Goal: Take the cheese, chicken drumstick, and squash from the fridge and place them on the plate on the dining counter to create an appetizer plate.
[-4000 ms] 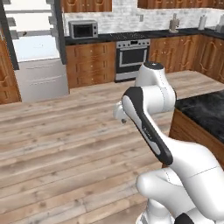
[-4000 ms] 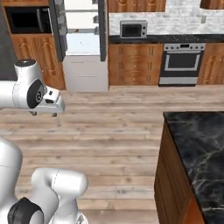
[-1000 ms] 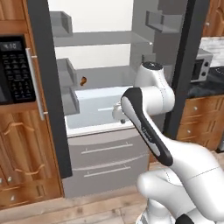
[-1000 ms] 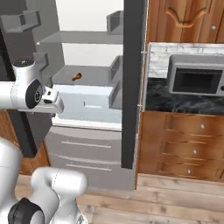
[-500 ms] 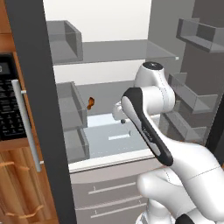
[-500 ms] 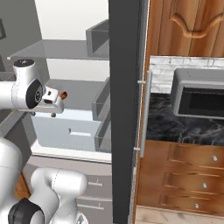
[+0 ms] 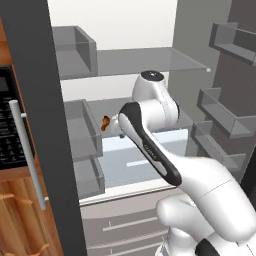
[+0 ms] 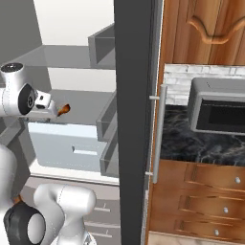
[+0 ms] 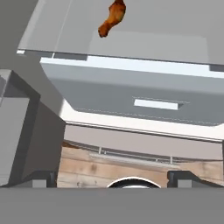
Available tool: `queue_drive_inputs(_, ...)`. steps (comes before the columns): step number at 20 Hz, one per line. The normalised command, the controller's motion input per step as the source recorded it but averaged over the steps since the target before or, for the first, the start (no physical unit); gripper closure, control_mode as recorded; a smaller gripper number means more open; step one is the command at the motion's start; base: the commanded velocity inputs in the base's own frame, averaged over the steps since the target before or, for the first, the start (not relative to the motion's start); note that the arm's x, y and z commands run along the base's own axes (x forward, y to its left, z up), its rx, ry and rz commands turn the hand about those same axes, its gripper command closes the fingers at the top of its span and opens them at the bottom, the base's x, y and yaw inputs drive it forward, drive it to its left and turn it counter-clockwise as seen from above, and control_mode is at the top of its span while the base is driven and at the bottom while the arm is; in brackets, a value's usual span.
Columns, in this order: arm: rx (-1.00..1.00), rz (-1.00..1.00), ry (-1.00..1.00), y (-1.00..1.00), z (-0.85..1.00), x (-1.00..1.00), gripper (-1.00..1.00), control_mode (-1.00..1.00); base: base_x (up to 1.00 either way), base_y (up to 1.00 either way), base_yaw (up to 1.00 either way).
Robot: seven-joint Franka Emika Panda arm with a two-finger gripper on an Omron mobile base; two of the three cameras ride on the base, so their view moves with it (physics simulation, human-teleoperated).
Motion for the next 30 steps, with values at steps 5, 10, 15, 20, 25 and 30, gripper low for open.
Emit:
queue_drive_inputs(5, 0.00, 0.00, -0.03, 0.13, -0.04, 0.92, -1.00, -1.00, 0.00, 0.00, 0.00)
queue_drive_inputs(10, 0.00, 0.00, 0.00, 0.09, -0.23, 0.79, -1.00, -1.00, 0.00, 0.00, 0.00)
queue_drive_inputs(15, 0.00, 0.00, 0.00, 0.23, -0.35, 0.77, -1.00, -1.00, 0.00, 0.00, 0.00)
queue_drive_inputs(20, 0.00, -0.03, 0.00, 0.23, -0.27, 0.64, -1.00, -1.00, 0.00, 0.00, 0.00)
queue_drive_inputs(25, 0.00, -0.08, 0.00, 0.25, -0.21, 0.58, -1.00, -1.00, 0.00, 0.00, 0.00)
queue_drive_inputs(30, -0.04, -0.12, 0.00, 0.06, -0.24, 0.60, -1.00, -1.00, 0.00, 0.00, 0.00)
